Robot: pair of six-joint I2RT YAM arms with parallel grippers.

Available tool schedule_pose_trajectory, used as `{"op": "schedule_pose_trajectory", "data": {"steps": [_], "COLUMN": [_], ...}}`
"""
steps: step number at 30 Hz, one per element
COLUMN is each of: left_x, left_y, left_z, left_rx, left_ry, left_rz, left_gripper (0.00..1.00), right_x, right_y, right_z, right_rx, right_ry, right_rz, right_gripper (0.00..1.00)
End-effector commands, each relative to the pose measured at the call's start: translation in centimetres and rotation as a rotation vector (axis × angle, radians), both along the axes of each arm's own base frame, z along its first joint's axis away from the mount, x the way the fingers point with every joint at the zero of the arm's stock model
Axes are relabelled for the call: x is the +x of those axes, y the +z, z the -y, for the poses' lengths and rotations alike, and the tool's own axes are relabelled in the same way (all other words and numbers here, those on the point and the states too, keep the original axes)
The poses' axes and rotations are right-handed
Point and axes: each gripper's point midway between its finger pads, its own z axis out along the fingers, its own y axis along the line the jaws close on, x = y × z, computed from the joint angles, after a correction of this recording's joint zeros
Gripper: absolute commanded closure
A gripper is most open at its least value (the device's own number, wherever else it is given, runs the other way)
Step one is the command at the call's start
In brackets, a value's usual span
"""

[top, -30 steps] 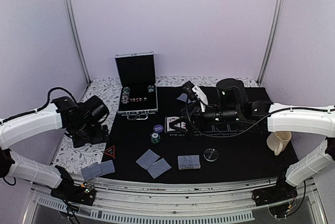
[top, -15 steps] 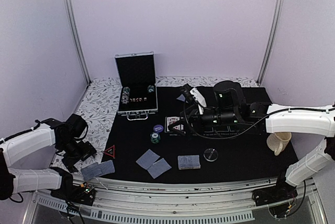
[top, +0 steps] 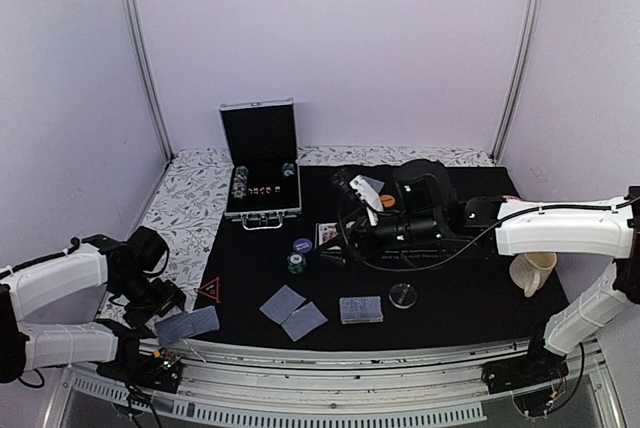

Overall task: Distribute texas hold em gaming equipment
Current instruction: Adjust the poker card on the poker table mat.

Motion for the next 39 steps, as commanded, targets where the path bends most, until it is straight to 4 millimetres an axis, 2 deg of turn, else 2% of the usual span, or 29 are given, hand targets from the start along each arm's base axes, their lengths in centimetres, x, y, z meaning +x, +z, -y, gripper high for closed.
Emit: {"op": "schedule_pose_trajectory", "data": {"steps": [1, 7, 8, 9, 17, 18, 23, 29, 32, 34, 39], "left_x": [1.3, 1.7, 1.8, 1.9, 3.1, 3.2, 3.6, 3.6, 3.4, 3.1, 2.3], "left_y": [0.3, 1.2, 1.3, 1.4, 1.7, 1.7, 2.0, 2.9, 3.3, 3.0, 0.9], "left_z": [1.1, 2.4, 2.6, 2.9, 5.5, 5.7, 6.3, 5.8, 4.7, 4.0, 3.6], "left_rx": [-0.05, -0.09, -0.097, -0.108, -0.159, -0.161, -0.159, -0.148, -0.094, -0.075, -0.077], "left_ry": [-0.007, -0.015, -0.018, -0.023, -0.069, -0.073, -0.105, -0.102, -0.109, -0.111, -0.099], "left_rz": [0.067, 0.113, 0.12, 0.128, 0.163, 0.163, 0.167, 0.203, 0.215, 0.208, 0.157], "left_gripper": [0.11, 0.17, 0.17, 0.18, 0.18, 0.18, 0.17, 0.15, 0.12, 0.13, 0.17], "right_x": [-1.8, -4.0, -4.3, -4.4, -6.8, -7.1, -7.7, -8.0, -8.2, -8.2, -7.7], "right_y": [-1.0, -2.5, -3.6, -3.2, -7.9, -9.0, -11.2, -12.8, -13.8, -15.5, -16.6], "right_z": [-3.1, -8.1, -8.6, -9.7, -14.5, -14.9, -16.3, -17.5, -18.3, -18.7, -20.0], "right_rx": [0.006, 0.02, 0.005, 0.019, -0.035, -0.053, -0.101, -0.129, -0.144, -0.173, -0.177], "right_ry": [0.091, 0.201, 0.212, 0.223, 0.317, 0.324, 0.346, 0.369, 0.391, 0.389, 0.378], "right_rz": [-0.068, -0.154, -0.182, -0.191, -0.416, -0.454, -0.538, -0.609, -0.653, -0.686, -0.721], "right_gripper": [0.04, 0.08, 0.09, 0.1, 0.2, 0.21, 0.26, 0.29, 0.31, 0.33, 0.38]}}
